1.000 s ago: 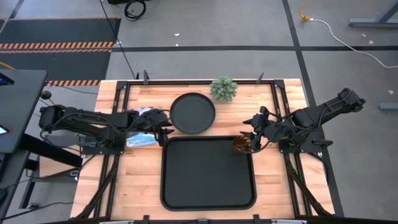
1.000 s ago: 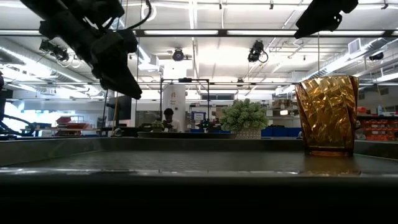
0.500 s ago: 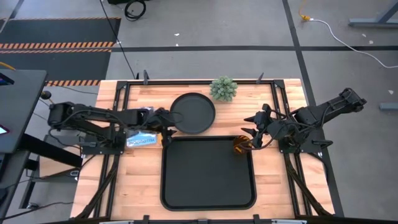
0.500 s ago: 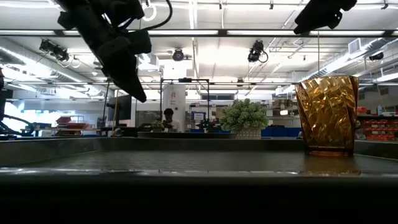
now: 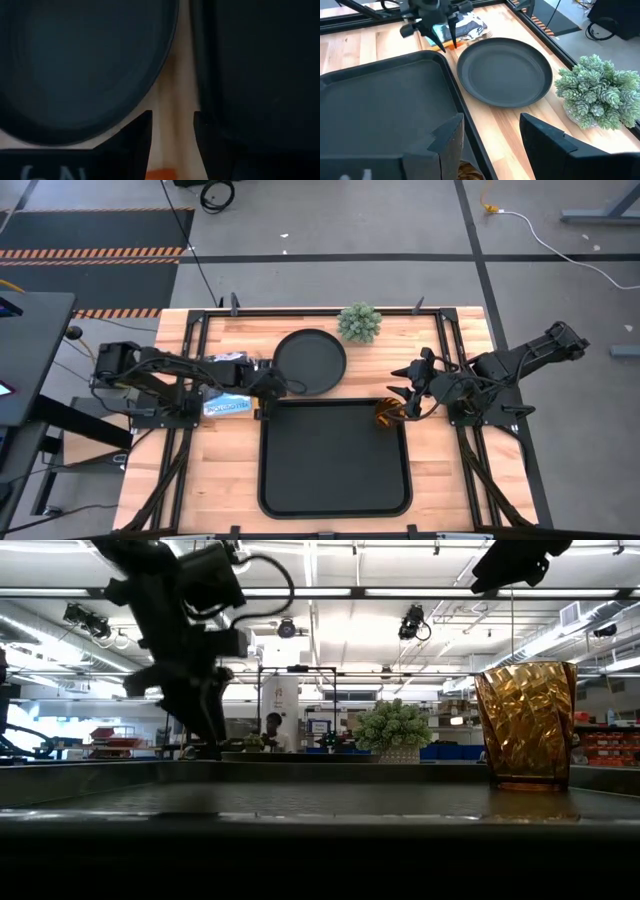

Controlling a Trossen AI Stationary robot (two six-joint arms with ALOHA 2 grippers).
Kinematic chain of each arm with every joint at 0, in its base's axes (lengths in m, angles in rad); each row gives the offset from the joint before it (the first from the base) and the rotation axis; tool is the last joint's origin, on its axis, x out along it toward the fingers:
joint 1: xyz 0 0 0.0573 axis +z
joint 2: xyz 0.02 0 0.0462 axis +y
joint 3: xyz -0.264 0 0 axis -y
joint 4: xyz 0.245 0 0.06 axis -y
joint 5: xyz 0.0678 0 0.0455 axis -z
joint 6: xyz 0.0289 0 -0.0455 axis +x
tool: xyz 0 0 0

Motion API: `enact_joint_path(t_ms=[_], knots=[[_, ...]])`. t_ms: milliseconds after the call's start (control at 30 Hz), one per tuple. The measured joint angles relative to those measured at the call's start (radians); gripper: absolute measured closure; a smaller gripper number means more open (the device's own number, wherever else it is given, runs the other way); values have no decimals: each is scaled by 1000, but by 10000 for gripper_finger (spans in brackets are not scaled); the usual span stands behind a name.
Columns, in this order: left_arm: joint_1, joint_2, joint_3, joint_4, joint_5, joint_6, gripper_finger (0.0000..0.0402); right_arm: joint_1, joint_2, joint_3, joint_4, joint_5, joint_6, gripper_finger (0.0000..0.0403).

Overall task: Pick and place plate/cup/fork/spoon on tray
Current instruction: Put the black plate on the black serving tray to the bottom left of the orange glass

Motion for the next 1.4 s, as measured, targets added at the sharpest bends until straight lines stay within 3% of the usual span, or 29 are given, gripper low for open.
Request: enact_joint_path(t_ms=[133,400,767,1000,1400], knots=[[0,63,75,-56,-67,34,264,-9,0,0,0,-1,0,203],[7,188,234,-227,-89,141,280,-20,1,0,0,-12,-2,203],[-10,313,272,-265,-250,303,280,-21,1,-33,22,-21,-3,203],[-16,313,273,-238,-247,374,292,-42,1,-55,53,-49,-3,203],[17,313,273,-240,-166,391,386,-46,1,-56,94,-82,-26,203]])
